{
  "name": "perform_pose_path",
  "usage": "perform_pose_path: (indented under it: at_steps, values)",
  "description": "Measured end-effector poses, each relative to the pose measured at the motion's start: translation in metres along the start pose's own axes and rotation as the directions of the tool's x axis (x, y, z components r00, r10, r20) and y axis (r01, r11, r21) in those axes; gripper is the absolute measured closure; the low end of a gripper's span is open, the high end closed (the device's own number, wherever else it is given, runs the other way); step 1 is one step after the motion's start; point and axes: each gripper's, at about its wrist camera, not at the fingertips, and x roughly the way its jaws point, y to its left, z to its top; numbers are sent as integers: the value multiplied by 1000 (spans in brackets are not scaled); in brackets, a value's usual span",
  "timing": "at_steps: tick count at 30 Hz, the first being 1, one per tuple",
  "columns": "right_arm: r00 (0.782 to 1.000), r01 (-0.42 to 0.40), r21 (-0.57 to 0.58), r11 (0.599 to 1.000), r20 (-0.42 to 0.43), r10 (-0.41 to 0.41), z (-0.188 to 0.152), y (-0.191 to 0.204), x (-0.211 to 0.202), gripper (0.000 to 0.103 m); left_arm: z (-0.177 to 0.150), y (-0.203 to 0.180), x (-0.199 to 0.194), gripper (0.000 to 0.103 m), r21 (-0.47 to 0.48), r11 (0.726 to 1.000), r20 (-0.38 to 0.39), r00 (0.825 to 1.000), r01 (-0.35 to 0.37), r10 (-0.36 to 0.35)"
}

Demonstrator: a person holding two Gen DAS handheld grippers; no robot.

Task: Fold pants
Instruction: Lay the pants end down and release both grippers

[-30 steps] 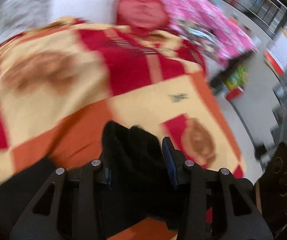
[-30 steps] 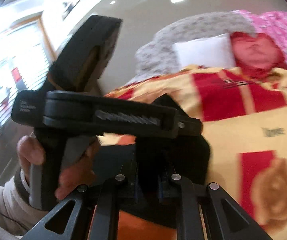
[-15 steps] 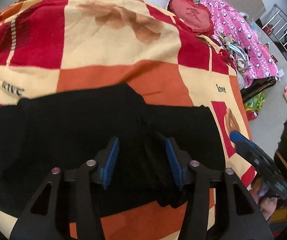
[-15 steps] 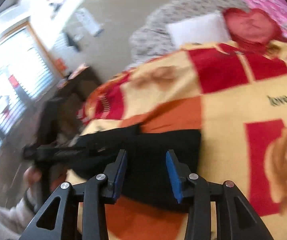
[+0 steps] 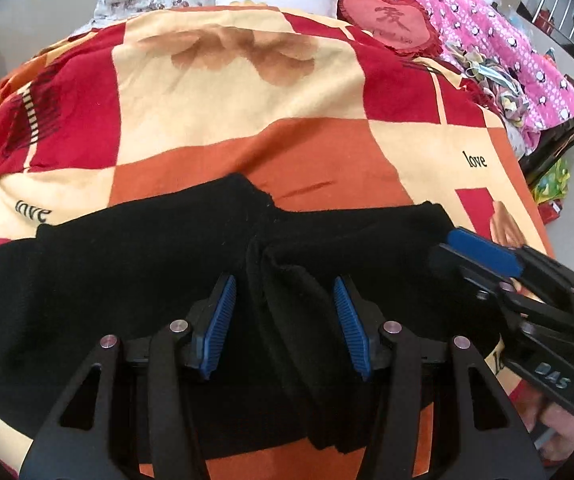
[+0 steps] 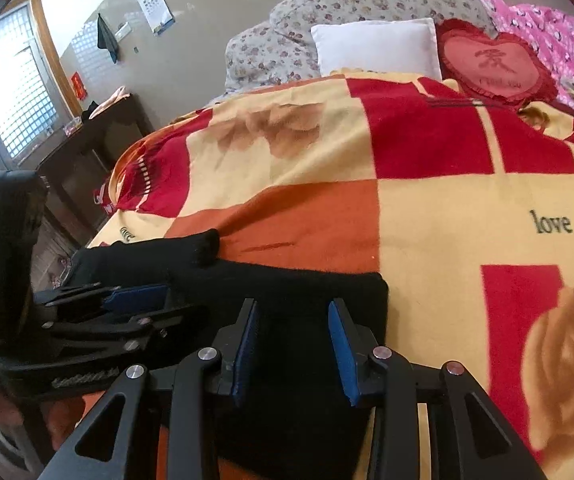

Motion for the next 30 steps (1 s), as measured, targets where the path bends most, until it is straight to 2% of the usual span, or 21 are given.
perform_pose_path:
  at_steps: [4, 8, 10, 16, 20, 27, 30]
  values:
    - [999, 35, -47, 998, 4, -35, -10, 11, -20, 68, -8, 6, -11, 52, -1, 999, 16, 999, -40, 40]
    - [996, 72, -95, 993, -49, -77, -26, 19, -6, 68, -17, 15, -17, 52, -35, 998, 28, 999, -44, 45]
    - [993, 104, -120, 987, -42, -110, -29, 25, -4, 68, -21, 19, -19, 51, -52, 998, 32, 998, -44, 46]
    - [999, 28, -120, 992, -30, -32, -16, 38, -18, 68, -26, 30, -40, 51, -78, 995, 54, 996, -68, 73]
    - [1000, 6, -146, 989, -29, -10, -9, 54, -8, 68, -31, 39, -49, 51, -108, 991, 58, 995, -73, 80]
    - [996, -15, -213, 977, -90, -4, -11, 86, 35, 68, -43, 60, -61, 51, -162, 981, 60, 991, -106, 117]
    - [996, -1, -250, 968, -86, -21, -9, 99, 37, 68, -47, 69, -64, 51, -186, 976, 54, 990, -117, 129]
